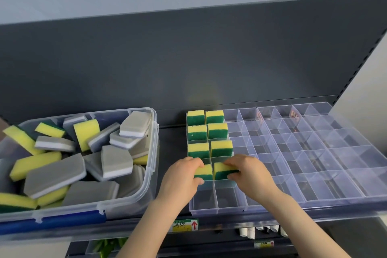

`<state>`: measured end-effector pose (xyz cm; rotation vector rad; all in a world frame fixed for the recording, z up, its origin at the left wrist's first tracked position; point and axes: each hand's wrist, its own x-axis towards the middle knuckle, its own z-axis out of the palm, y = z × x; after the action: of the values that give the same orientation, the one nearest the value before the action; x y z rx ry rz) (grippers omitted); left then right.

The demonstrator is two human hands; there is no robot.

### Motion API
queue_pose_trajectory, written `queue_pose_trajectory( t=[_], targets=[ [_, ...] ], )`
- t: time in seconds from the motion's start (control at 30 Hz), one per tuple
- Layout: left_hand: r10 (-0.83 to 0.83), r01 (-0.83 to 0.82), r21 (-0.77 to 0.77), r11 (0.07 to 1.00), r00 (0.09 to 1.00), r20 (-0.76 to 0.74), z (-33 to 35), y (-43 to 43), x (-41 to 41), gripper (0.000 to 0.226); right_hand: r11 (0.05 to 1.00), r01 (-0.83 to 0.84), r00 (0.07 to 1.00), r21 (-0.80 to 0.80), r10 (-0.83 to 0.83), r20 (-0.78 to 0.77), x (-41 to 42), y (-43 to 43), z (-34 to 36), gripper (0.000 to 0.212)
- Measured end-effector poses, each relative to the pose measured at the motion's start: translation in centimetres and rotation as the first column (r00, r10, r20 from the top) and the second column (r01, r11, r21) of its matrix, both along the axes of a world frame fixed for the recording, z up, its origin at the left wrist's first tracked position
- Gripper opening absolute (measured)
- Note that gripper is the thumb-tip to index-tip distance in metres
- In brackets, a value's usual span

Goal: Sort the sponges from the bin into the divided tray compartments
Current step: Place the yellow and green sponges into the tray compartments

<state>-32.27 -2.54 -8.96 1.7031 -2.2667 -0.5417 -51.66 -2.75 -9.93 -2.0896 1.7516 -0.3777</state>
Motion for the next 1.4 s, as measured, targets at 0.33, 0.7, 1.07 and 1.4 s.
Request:
queue_pose_trajectory(
  t=[0.33,0.7,1.07,1.4],
  targets=[
    [-0.002,0.002,0.000,1.000,0.999,0.036,0.4,0.2,-0.1,0.048,0.997,-0.071,0.997,-0.011,0.071,-0.010,-0.6,0.2,0.4,0.035],
    [-0.014,0.016,-0.095,0.995,1.000,0.025,4.6,1.4,1.1,0.041,0.993,-0.055,0.998,-0.101,0.059,0.031,-1.6,1.6,4.9,0.043],
    [0.357,-0.259,-0.260,0.930,0.805,0.474,11.1,4.0,11.5,0.027,0.897,-0.415,0.910,-0.150,0.407,-0.082,6.8,-1.3,9.4,0.033],
    [0.395,-0.348,-0.189,0.918,0.767,0.505,11.9,4.0,25.5,0.036,0.850,-0.496,0.868,-0.178,0.479,-0.132,18.7,-2.4,10.9,0.025]
  ],
)
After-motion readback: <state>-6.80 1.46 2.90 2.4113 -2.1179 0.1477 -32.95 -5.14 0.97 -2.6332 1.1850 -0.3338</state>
